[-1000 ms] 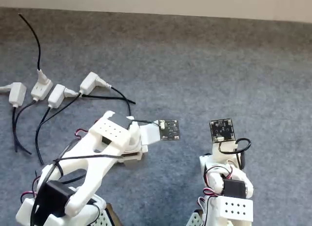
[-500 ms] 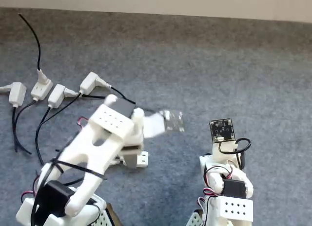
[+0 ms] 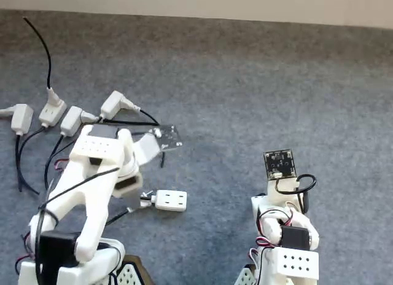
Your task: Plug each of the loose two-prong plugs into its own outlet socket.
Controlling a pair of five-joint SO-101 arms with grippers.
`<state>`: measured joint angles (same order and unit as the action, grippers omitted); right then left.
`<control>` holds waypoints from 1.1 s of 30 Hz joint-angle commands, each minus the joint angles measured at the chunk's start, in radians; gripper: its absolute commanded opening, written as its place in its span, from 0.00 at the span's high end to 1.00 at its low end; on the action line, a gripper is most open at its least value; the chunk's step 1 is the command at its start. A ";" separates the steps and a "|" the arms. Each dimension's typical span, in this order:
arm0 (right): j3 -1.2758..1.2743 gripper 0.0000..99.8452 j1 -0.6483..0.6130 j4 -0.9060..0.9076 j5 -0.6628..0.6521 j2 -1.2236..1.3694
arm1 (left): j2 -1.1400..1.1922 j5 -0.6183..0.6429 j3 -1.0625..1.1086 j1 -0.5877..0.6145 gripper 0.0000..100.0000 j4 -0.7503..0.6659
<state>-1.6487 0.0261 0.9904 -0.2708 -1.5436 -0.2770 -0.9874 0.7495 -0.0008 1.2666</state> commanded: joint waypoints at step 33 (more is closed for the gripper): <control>0.016 0.65 -0.013 -0.018 0.005 -0.008 | -0.070 -0.123 0.015 0.079 0.99 0.150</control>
<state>-1.6487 0.0261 0.9904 -0.2708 -1.5436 -0.3491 -1.1101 0.9429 0.0867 1.1853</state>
